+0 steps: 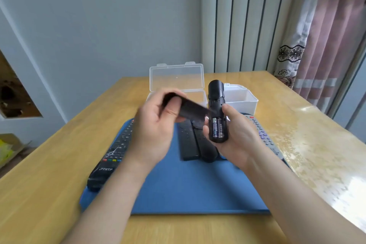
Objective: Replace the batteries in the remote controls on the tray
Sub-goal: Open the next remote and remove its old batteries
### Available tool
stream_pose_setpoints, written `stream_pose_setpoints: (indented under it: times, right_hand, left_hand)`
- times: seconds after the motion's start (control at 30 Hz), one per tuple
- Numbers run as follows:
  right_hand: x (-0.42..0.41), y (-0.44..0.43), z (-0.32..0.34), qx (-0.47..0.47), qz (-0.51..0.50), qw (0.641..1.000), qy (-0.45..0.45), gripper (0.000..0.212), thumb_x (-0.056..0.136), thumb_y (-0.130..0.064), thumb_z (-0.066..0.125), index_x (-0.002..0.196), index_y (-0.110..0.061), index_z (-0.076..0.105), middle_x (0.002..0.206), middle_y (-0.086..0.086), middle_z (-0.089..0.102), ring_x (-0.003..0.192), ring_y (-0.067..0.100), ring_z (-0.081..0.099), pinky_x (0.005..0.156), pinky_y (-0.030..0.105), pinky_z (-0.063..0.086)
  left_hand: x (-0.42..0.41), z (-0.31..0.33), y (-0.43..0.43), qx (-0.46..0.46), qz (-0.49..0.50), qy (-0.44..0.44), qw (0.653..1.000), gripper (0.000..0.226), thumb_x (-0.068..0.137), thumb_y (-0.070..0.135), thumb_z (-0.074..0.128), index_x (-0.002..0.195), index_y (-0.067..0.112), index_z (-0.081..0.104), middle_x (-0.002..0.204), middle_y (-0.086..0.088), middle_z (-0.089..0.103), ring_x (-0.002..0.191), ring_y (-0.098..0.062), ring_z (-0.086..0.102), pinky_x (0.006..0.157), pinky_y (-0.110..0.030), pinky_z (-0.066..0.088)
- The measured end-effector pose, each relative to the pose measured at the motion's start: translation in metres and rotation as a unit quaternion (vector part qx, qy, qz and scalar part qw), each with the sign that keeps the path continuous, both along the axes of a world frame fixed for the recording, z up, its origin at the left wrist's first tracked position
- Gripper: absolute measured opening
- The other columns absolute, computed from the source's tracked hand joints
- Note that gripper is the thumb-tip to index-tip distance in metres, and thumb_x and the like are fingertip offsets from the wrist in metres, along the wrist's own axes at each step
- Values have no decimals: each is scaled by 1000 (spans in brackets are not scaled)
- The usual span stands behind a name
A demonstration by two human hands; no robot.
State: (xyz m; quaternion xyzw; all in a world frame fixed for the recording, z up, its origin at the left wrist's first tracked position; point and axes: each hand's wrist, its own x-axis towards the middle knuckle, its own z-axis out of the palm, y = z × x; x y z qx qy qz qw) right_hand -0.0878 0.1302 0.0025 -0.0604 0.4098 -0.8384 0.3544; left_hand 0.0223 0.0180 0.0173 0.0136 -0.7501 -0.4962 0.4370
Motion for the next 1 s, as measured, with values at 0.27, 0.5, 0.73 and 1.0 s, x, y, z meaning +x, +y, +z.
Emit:
stream_pose_setpoints:
  times: [0.27,0.5,0.73,1.0]
  right_hand:
    - [0,-2,0,-18,45,998,35,29,103,-18,35,120,-14,58,106,10,73,78,21,67,64,29,50]
    - [3,-1,2,-31,80,995,53,41,88,2,31,110,-11,61,112,8,73,82,21,71,68,31,51]
    - [4,-3,2,-34,95,993,62,47,87,6,29,118,-12,60,110,8,74,79,23,73,68,31,51]
    - [6,-8,-4,-33,116,989,82,42,81,5,32,115,0,56,101,15,67,91,28,62,76,37,49]
  left_hand:
    - [14,5,-10,-101,-166,-378,905,14,95,8,56,95,14,68,69,14,61,66,-4,57,63,-16,47]
    - [16,2,-21,-223,-75,-469,851,8,82,44,66,83,38,70,76,-1,67,71,-16,59,76,-37,52]
    - [32,16,-31,-247,-11,-621,744,39,84,59,59,69,28,75,58,10,63,49,1,47,56,-20,37]
    - [10,5,0,-195,58,-154,967,14,75,10,76,82,18,67,77,15,66,72,0,58,64,-11,43]
